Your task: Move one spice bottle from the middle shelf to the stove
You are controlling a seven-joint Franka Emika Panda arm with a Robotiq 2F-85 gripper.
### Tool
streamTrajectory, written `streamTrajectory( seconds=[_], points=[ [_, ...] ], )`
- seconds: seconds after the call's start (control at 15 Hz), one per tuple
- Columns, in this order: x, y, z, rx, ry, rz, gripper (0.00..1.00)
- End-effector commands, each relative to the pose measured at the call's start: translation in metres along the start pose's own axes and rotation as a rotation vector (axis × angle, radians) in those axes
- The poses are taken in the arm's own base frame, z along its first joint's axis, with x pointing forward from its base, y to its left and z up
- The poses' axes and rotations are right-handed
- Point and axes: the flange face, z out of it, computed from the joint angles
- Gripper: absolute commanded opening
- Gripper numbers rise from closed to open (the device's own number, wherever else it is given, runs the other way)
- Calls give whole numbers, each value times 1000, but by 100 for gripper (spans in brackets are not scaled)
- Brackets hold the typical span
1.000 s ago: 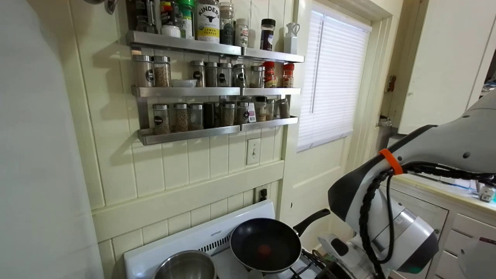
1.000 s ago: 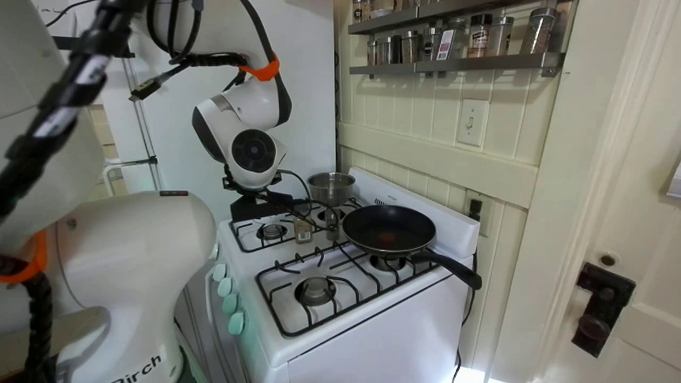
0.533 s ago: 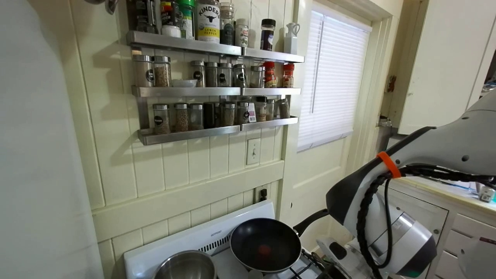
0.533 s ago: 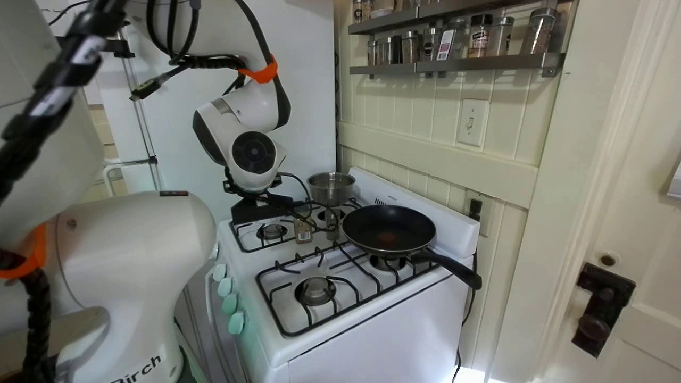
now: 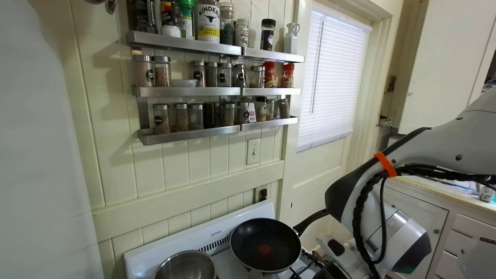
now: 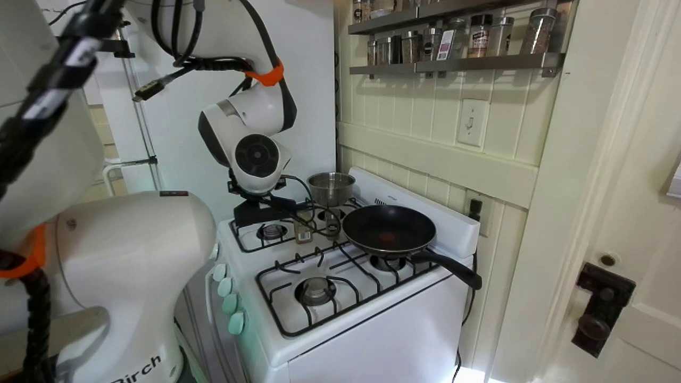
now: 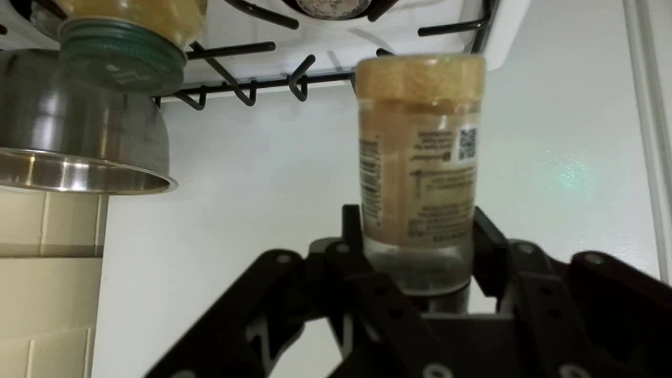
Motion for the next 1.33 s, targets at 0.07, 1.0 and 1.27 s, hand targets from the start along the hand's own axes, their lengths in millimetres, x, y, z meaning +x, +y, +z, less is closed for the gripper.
streamTrajectory(
  seconds=[0.07, 1.0, 1.27],
  points=[
    [-12, 4, 10, -5, 24, -19, 25],
    [-68, -6, 37, 12, -101, 27, 25],
    [-81, -3, 43, 4, -99, 34, 25]
  ],
)
